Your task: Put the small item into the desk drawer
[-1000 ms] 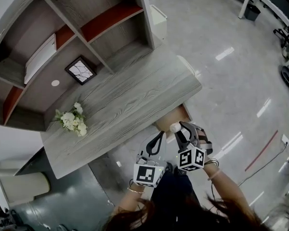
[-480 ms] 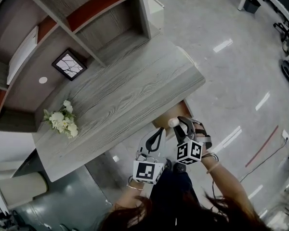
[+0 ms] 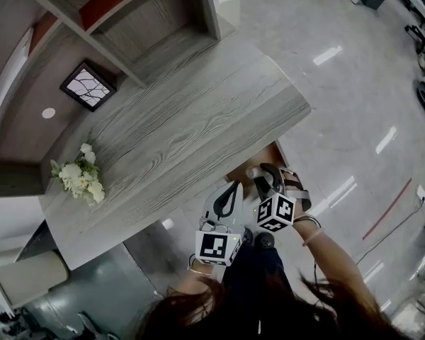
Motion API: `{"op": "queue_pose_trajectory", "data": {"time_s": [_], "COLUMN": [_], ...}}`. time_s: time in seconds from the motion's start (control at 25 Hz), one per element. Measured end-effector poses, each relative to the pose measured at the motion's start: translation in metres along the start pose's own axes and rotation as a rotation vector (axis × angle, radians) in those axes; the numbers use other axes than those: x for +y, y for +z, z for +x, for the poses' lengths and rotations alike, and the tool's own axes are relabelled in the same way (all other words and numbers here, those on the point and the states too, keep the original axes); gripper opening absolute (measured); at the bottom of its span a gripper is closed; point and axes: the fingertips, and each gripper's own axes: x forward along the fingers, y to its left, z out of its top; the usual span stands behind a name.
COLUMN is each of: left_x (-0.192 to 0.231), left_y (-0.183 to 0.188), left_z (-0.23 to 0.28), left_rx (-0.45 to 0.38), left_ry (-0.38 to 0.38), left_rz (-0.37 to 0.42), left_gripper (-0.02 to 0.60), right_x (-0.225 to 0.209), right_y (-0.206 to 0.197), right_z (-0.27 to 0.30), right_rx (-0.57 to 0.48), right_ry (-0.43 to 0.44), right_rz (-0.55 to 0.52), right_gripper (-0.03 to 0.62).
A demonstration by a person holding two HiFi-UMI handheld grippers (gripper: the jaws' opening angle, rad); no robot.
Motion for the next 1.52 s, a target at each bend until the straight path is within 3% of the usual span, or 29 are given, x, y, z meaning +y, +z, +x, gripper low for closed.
{"op": "queue_pose_trajectory", "data": {"time_s": [0.6, 1.16, 1.52], "left_x": [0.019, 0.021, 0.014], "left_y": [-0.031, -0.043, -0.034], "left_z": [0.016, 0.013, 0.011], "left_rx": [0.002, 0.017, 0.008], "left_ry": [0.023, 0.037, 0.041], "left_rz": [-0.005, -0.014, -0.004], "left_gripper": [0.015, 0.015, 0.015], "right_x": [0.020, 0.025, 0.022], "right_y": [-0.022, -0.030, -0.024], "right_z": [0.041, 0.050, 0.038], "right_rx": [0.080, 0.103, 0.067], "right_ry": [0.087, 0.113, 0.113], "right_rz": [-0.037, -0.009, 0.062], "right_gripper": [0.130, 0.143, 0.179]}}
